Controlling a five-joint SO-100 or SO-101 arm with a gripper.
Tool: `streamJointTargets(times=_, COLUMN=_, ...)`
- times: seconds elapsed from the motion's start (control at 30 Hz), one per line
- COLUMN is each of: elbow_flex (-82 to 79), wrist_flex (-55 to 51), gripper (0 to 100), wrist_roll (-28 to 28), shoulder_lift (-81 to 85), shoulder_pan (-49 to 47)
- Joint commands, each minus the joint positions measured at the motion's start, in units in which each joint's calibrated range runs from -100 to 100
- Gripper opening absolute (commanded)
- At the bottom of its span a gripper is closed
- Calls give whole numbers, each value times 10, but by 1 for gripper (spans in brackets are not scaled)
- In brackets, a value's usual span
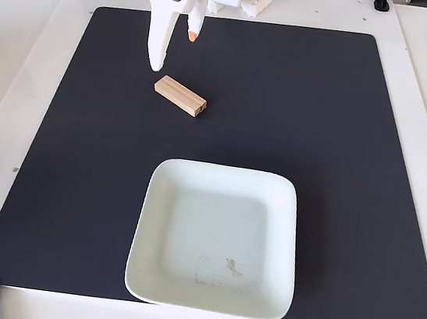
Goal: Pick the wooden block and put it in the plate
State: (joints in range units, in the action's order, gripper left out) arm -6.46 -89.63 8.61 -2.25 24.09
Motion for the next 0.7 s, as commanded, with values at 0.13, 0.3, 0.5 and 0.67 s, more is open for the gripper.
streamJointTargets(times=0.13, elbow_flex=47, wrist_flex=-4, gripper=35, wrist_roll=4, shoulder_lift=-88, shoulder_pan=0)
streamJointTargets(times=0.3, elbow_flex=46, wrist_flex=-6, gripper=35, wrist_roll=4, shoulder_lift=-127, shoulder_pan=-17)
streamJointTargets(times=0.5, elbow_flex=51, wrist_flex=0, gripper=35, wrist_roll=4, shoulder_lift=-175, shoulder_pan=-27)
streamJointTargets(times=0.67, elbow_flex=55, wrist_flex=1, gripper=35, wrist_roll=4, shoulder_lift=-205, shoulder_pan=-27)
